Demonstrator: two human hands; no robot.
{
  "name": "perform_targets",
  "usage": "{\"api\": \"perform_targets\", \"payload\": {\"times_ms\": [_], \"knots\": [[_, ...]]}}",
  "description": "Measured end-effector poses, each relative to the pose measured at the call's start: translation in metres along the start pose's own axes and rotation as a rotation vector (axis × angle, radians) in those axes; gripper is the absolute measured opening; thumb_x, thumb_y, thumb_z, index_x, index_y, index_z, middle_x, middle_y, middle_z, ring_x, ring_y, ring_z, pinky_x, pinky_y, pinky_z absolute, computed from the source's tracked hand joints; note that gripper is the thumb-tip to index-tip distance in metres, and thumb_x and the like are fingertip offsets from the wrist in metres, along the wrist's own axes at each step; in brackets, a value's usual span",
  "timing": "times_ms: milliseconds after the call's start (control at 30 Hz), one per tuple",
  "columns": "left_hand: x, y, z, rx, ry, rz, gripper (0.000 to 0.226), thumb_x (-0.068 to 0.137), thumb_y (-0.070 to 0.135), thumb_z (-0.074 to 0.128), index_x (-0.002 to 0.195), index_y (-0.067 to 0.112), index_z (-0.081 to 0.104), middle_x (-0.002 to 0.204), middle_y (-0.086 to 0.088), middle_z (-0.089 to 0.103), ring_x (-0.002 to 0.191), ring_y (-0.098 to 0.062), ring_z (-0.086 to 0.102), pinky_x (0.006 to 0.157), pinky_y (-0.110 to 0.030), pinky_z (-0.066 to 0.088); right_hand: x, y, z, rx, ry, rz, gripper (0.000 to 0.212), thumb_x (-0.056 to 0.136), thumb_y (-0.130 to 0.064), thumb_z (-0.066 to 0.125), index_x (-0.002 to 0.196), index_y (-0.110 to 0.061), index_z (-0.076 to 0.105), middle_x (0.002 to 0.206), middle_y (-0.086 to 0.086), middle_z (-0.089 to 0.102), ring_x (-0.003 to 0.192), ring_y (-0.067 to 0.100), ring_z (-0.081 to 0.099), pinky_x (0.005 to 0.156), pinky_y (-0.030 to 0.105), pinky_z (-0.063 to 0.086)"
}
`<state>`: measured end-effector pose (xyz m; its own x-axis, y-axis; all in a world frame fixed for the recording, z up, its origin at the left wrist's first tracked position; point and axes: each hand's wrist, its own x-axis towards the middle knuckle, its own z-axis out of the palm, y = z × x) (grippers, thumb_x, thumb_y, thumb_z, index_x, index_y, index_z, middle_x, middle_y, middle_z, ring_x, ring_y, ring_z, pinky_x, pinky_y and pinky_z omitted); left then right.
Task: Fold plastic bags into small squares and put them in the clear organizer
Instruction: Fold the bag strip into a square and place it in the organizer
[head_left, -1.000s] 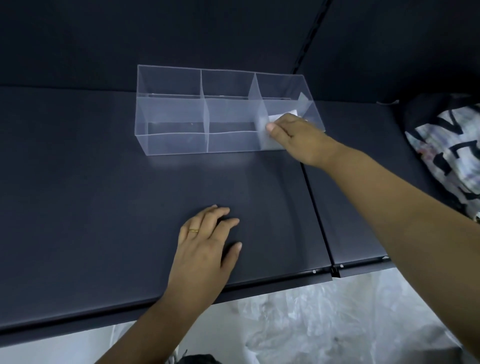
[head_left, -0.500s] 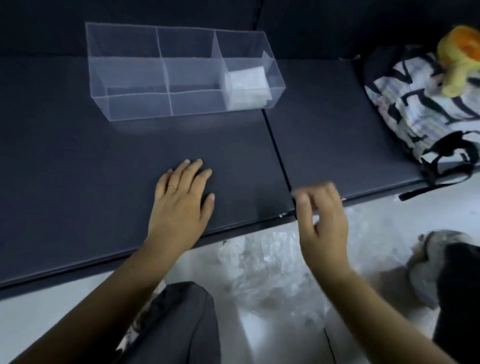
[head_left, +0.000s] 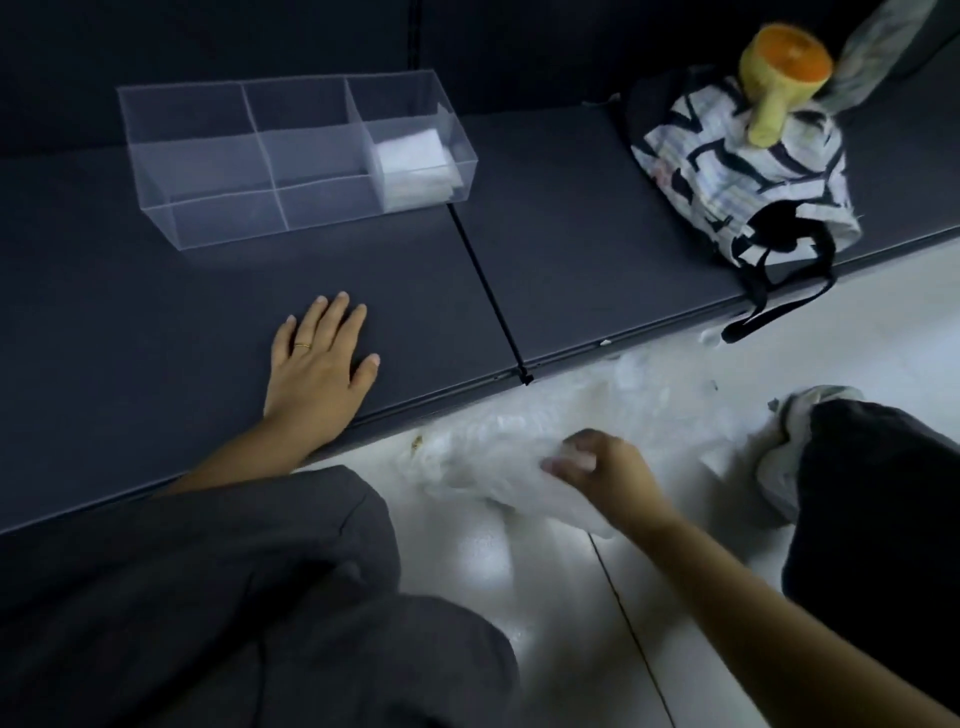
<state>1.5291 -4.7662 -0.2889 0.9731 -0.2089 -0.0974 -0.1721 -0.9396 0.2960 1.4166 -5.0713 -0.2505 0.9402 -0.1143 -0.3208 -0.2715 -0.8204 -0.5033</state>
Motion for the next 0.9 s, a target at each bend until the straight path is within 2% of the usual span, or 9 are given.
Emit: {"api": "perform_targets", "payload": {"times_ms": [100,200,267,333,433,567,700,800,900], "knots": [[0.004,0.011,-0.030,-0.260,-0.218,-0.067,0.064,0.096,0.052,0.041,0.151,0.024,0.025,0.161,0.004,0.009,0.147,-0.013,0.001,0.118,-0.035,-0.001,0.009,-0.043,-0.062,0.378,-0.046,0.020,0.044,0.083,-0.038,0.071,0.066,0.000,0.057,0.058,0.000,0.052,0.056,0.012,0.047,0.058,0.027,0.038],[-0.004,0.039,-0.086,-0.904,-0.446,-0.115,0.077,0.078,0.066,0.049,0.145,0.031,0.037,0.150,0.015,0.034,0.136,-0.003,0.029,0.105,-0.021,0.023,0.007,-0.085,-0.108,0.574,-0.071,-0.059,0.047,0.086,-0.046,0.061,0.070,-0.001,0.064,0.057,0.002,0.057,0.056,0.019,0.048,0.063,0.028,0.041],[-0.011,0.058,-0.122,-1.047,-0.579,0.027,0.080,0.076,0.066,0.055,0.146,0.034,0.033,0.146,0.019,0.039,0.134,0.001,0.033,0.106,-0.020,0.024,0.000,-0.114,-0.128,0.667,-0.078,-0.041,0.041,0.091,-0.046,0.058,0.079,-0.007,0.063,0.068,0.012,0.057,0.064,0.027,0.047,0.068,0.035,0.043],[-0.017,0.071,-0.154,-1.091,-0.683,0.188,0.067,0.084,0.046,0.065,0.144,0.028,0.038,0.142,0.012,0.050,0.131,-0.002,0.043,0.109,-0.023,0.031,-0.010,-0.141,-0.145,0.779,-0.076,-0.015,0.037,0.093,-0.047,0.056,0.082,-0.011,0.060,0.070,0.011,0.062,0.061,0.027,0.056,0.061,0.031,0.050],[-0.023,0.079,-0.202,-1.175,-0.679,0.245,0.049,0.080,0.016,0.068,0.127,0.021,0.057,0.125,-0.001,0.066,0.117,-0.013,0.060,0.096,-0.022,0.049,-0.024,-0.175,-0.166,0.939,-0.023,0.008,0.034,0.093,-0.041,0.059,0.077,-0.012,0.064,0.071,0.005,0.069,0.064,0.018,0.066,0.057,0.026,0.056],[-0.031,0.066,-0.249,-1.310,-0.461,0.133,0.050,0.073,0.012,0.072,0.123,0.010,0.062,0.119,-0.012,0.067,0.108,-0.021,0.066,0.089,-0.028,0.054,-0.038,-0.198,-0.195,0.836,0.071,0.088,0.028,0.091,-0.046,0.059,0.092,-0.018,0.060,0.085,0.002,0.063,0.074,0.016,0.062,0.071,0.029,0.053],[-0.049,0.046,-0.278,-1.027,-0.161,-0.019,0.084,0.071,0.028,0.079,0.144,0.017,0.038,0.127,-0.003,0.058,0.116,-0.017,0.056,0.095,-0.029,0.048,-0.045,-0.210,-0.233,1.054,0.023,0.270,0.032,0.095,-0.035,0.058,0.098,-0.003,0.060,0.078,0.008,0.070,0.070,0.021,0.069,0.068,0.032,0.055],[-0.059,0.069,-0.295,-0.500,-0.004,0.314,0.124,0.056,0.062,0.080,0.149,0.045,-0.002,0.152,0.018,0.013,0.137,-0.004,0.015,0.112,-0.031,0.019,-0.044,-0.225,-0.249,1.108,-0.134,0.373,0.040,0.096,-0.038,0.054,0.090,0.001,0.058,0.067,0.017,0.069,0.053,0.028,0.069,0.043,0.032,0.054],[-0.056,0.118,-0.300,-0.298,0.057,0.594,0.111,0.061,0.062,0.078,0.147,0.050,0.009,0.156,0.022,0.004,0.136,0.005,0.005,0.112,-0.028,0.006,-0.034,-0.233,-0.253,1.074,-0.206,0.322,0.042,0.099,-0.041,0.046,0.094,-0.001,0.058,0.074,0.014,0.070,0.061,0.026,0.069,0.064,0.032,0.055]]}}
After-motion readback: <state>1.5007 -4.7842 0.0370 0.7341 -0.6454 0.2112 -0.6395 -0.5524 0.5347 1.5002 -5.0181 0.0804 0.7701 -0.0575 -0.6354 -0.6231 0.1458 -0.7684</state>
